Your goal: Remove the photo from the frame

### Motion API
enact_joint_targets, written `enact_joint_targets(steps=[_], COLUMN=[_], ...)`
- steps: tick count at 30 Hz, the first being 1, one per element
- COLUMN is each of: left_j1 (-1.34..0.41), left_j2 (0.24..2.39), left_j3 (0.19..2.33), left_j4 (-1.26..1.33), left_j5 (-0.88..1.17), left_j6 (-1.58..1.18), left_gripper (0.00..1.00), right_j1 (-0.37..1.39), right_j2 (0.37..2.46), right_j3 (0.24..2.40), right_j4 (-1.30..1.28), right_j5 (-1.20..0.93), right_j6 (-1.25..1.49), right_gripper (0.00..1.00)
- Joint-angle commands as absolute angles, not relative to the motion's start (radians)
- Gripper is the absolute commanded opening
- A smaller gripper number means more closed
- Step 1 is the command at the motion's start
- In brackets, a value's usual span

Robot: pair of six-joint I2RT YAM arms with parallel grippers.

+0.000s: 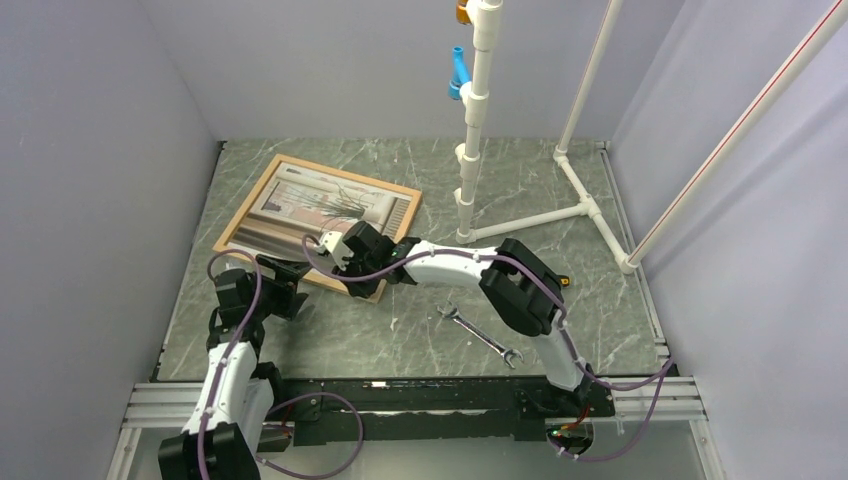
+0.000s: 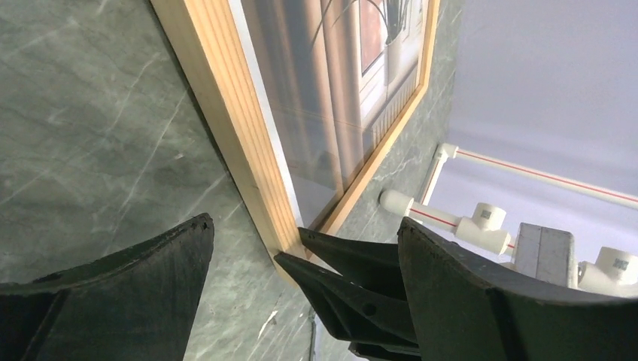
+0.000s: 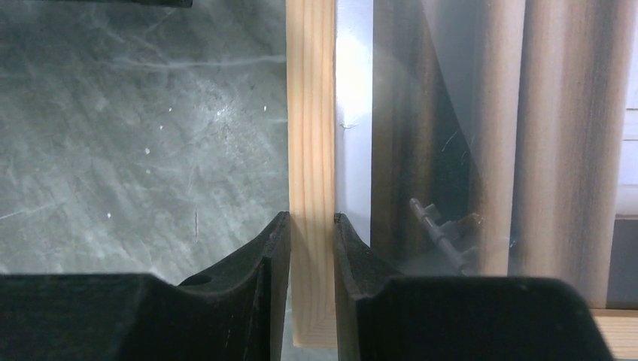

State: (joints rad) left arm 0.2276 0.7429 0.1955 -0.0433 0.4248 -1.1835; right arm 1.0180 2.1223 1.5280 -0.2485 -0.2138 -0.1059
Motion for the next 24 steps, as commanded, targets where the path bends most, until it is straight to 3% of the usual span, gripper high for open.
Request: enact_joint_targets(steps=[1,16,24], left_j1=[0.229,0.231,0.234], left_j2=[0.719,0.950,1.126], left_j3=[0.215,0.182,0.165], left_j4=[-0.080,0.275,0.453], left_j5=[0.472,0.577,0.588], left_j6=[-1.142,-1.087,-1.084], left_gripper=[0.94,0.92,0.79], right_j1=[1.040,1.059,1.058], right_j2=[1.998,1.951,1.932], right_j3=[1.498,1.461,1.444], right_j4=[-0.150,-0.121,-0.115], right_j5=[-0.153,-0.151,-0.160], right_j6=[-0.083,-0.087,-0.093], right_gripper=[0.00,0.00,0.00])
